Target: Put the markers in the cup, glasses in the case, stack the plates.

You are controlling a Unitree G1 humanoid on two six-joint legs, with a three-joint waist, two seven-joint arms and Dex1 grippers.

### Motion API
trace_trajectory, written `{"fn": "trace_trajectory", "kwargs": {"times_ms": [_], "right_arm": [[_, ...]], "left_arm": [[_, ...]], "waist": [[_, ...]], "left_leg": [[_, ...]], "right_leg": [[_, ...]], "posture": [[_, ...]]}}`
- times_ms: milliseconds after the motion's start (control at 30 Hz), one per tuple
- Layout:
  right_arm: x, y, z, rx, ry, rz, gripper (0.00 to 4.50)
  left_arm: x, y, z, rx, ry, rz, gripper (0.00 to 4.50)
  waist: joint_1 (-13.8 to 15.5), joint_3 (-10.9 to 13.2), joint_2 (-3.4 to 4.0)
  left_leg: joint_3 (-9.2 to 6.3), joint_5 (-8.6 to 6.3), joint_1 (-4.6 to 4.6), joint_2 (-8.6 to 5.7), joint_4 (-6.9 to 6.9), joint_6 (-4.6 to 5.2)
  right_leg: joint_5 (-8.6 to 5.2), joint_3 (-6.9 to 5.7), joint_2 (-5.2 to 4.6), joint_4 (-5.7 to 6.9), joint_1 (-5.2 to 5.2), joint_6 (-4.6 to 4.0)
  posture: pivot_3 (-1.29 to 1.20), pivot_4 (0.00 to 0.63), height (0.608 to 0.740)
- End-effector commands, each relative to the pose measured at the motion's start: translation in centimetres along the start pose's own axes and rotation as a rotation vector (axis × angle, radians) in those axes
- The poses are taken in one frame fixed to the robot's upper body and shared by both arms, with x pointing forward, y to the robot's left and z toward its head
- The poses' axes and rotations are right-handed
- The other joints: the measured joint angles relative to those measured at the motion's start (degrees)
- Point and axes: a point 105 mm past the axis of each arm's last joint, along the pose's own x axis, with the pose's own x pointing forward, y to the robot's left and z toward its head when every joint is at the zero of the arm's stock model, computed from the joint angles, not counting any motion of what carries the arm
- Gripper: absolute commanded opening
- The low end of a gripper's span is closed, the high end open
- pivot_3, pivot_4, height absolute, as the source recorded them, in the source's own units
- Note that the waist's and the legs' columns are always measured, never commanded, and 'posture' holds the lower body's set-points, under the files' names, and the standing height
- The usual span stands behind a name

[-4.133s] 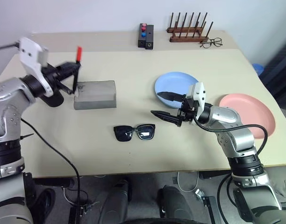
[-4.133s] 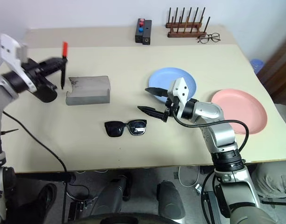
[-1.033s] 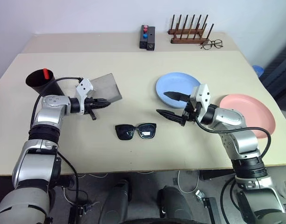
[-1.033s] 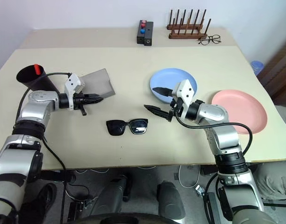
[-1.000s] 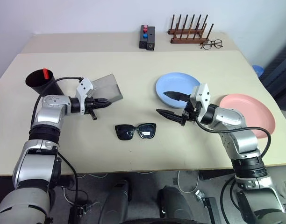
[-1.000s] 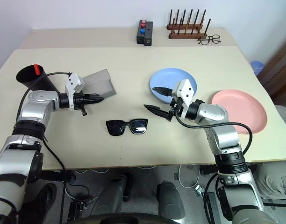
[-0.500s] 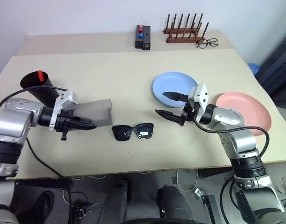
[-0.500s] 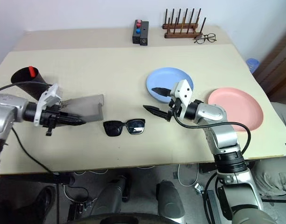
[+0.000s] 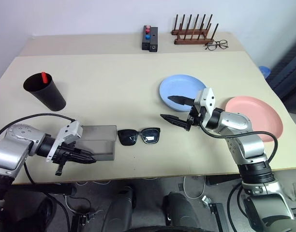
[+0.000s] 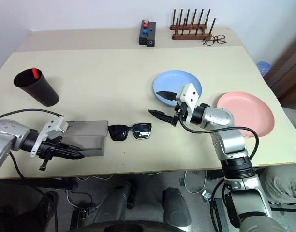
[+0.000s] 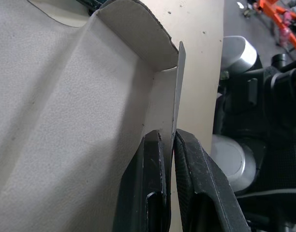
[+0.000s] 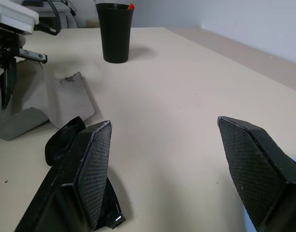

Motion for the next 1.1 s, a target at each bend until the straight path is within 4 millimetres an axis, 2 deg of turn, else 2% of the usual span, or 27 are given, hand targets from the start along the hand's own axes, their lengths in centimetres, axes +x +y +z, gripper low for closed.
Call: {"fn": "trace_trajectory", "kwargs": {"times_ms": [33,133,233,433,667,867,1000,1100], "right_arm": [[0.2,0.0,1.3,-0.038,-0.038,0.009,3.56],[0.2,-0.1,1.3,-0.039,-0.037,0.007,3.56],[0.2,-0.1,1.3,-0.04,-0.038,0.007,3.56],[0.4,0.0,1.3,-0.039,-0.042,0.01,3.56],[0.6,0.0,1.3,-0.039,-0.048,0.011,3.56],[0.2,-0.4,1.4,-0.048,-0.047,0.005,3.56],[-0.8,-0.7,1.4,-0.068,-0.017,0.02,3.56],[-1.4,-1.2,1.7,-0.084,-0.005,0.017,3.56]], "left_arm": [[0.1,0.2,0.1,0.03,-0.001,0.034,0.29],[0.5,0.1,-0.2,-0.01,-0.011,0.028,0.29],[0.7,0.2,-0.3,-0.011,-0.024,0.026,1.17],[-0.1,1.0,1.0,0.049,-0.07,0.086,4.05],[-2.3,1.9,3.5,0.086,-0.177,0.146,4.05],[-4.9,3.0,7.1,0.089,-0.362,0.206,4.05],[-4.7,2.9,8.5,0.102,-0.393,0.183,4.05],[-3.6,3.1,11.0,0.143,-0.439,0.165,4.05]], "waist": [[0.1,0.0,0.0],[0.33,-0.01,0.01],[0.3,-0.01,0.02],[0.4,-0.03,0.04],[0.23,-0.03,0.04],[0.29,-0.02,0.03],[0.24,-0.02,0.03],[0.52,-0.01,0.01]], "left_leg": [[0.0,0.0,0.0,0.0,0.0,0.0],[0.0,0.0,0.0,0.0,0.0,0.0],[0.0,0.0,0.0,0.0,0.0,-0.01],[0.0,0.0,0.01,0.0,0.01,-0.01],[0.01,0.0,-0.03,0.0,-0.03,0.0],[0.01,0.01,-0.04,0.0,0.01,0.01],[0.04,0.01,-0.03,-0.01,0.0,0.02],[0.02,0.02,-0.03,-0.02,0.07,0.03]], "right_leg": [[0.0,0.0,0.0,0.0,0.0,-0.01],[-0.02,0.0,-0.03,-0.01,0.0,-0.04],[-0.07,0.0,-0.03,-0.01,-0.01,-0.16],[-0.06,-0.01,-0.04,-0.01,0.02,-0.16],[0.02,-0.02,0.0,-0.05,-0.01,-0.06],[0.04,-0.1,0.08,-0.04,0.04,-0.02],[0.05,-0.11,0.15,-0.03,0.17,0.0],[0.06,-0.16,0.21,-0.02,0.24,0.02]], "posture": [[0.0,0.15,0.735],[0.0,0.15,0.735],[0.0,0.15,0.735],[0.0,0.15,0.735],[0.0,0.15,0.735],[0.0,0.15,0.735],[0.0,0.15,0.735],[0.0,0.15,0.735]]}}
